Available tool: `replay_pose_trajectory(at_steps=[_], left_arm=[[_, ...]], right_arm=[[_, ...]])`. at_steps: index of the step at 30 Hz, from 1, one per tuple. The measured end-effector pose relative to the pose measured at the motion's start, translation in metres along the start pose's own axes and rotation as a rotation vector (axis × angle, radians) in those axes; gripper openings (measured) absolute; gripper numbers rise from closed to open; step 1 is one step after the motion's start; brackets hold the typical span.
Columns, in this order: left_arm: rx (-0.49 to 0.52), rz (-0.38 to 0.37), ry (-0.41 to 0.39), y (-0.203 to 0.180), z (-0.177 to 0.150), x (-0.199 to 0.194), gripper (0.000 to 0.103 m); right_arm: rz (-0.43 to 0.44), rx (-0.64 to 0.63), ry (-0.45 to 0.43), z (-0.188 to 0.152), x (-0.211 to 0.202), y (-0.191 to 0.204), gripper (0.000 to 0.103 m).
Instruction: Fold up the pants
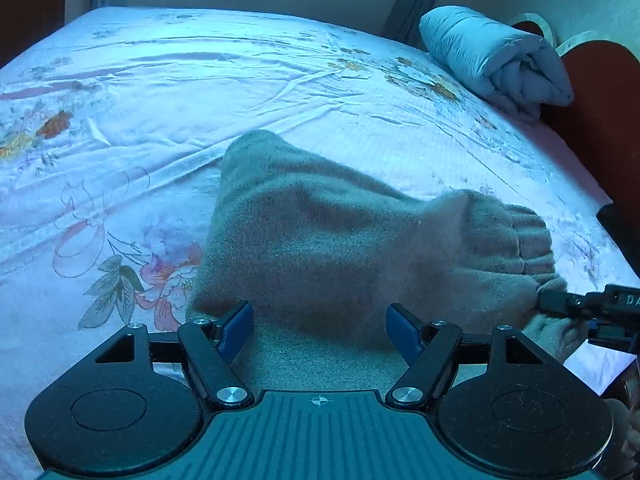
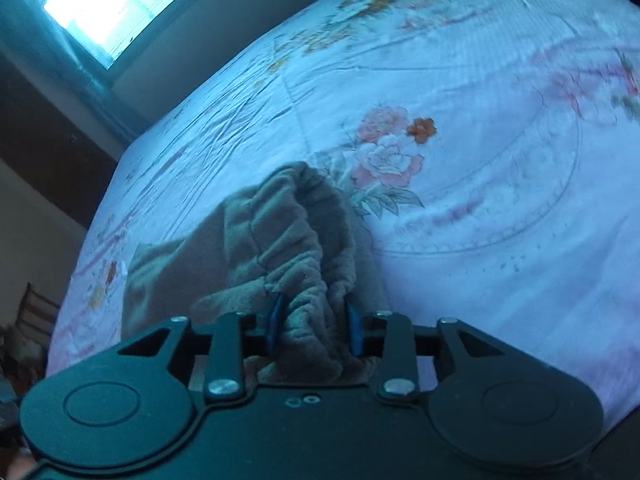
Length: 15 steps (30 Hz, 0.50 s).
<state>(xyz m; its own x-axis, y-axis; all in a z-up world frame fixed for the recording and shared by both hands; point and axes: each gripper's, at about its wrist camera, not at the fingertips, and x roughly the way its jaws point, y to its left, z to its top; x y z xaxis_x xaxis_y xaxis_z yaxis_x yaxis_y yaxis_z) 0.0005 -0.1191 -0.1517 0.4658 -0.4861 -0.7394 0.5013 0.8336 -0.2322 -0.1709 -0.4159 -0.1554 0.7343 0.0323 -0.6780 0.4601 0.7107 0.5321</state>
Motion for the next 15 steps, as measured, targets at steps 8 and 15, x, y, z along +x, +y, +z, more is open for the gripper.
replay_pose_trajectory(at_steps=[8,15], left_arm=[[-0.064,-0.061,-0.062,0.006,0.017,-0.031,0.074],[-0.09,-0.042,-0.021,0.002,0.027,-0.02,0.074]], right_arm=[[-0.04,-0.13,-0.119,0.018,-0.032,0.019,0.038],[0.024,-0.284,-0.051,0.011,-0.011,0.068,0.012]])
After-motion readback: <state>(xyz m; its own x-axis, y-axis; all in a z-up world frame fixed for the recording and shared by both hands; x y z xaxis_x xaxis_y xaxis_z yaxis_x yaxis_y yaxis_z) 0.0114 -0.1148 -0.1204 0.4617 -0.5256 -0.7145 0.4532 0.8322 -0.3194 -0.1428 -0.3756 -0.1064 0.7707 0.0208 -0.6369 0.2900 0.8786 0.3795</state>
